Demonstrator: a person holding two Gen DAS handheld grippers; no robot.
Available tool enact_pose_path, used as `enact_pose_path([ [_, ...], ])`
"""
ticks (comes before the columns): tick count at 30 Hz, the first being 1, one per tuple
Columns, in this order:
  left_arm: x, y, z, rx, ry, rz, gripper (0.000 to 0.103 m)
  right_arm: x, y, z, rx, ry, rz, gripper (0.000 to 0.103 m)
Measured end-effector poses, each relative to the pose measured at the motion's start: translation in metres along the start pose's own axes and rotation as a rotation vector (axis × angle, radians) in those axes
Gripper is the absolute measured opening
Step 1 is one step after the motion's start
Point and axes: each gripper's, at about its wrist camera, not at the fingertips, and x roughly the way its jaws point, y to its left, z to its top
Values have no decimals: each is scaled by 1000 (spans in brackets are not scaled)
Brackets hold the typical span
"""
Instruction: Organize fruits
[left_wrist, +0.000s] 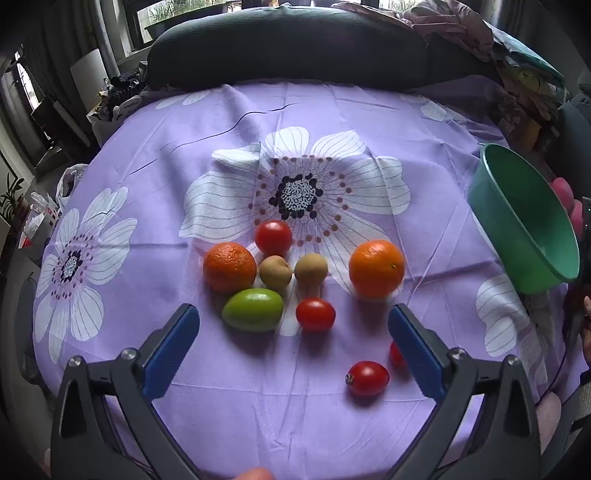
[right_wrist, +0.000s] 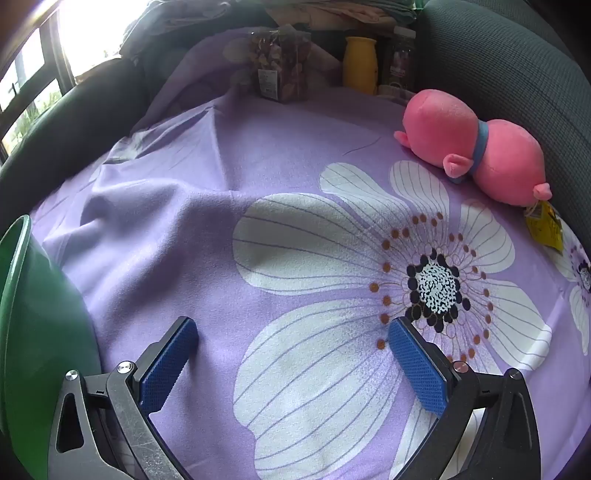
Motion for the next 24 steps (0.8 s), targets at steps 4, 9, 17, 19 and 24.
enact_pose_path([
  [4, 3, -2, 3, 3, 0, 8, 102, 1, 2, 1, -14, 3, -18, 103],
  [9, -3, -2, 7, -5, -34, 3, 102, 2, 1, 4, -8, 6, -8, 103],
  [17, -16, -10, 9, -6, -107, -29, 102, -70, -15, 0, 62, -178, -180, 103],
  [19, -21, -9, 9, -5, -126, -32, 102, -110, -11, -2, 19, -285, -228, 103],
  [24, -25, -8, 7, -16, -136, -47, 102, -187, 54, -28, -239, -340, 75, 103],
])
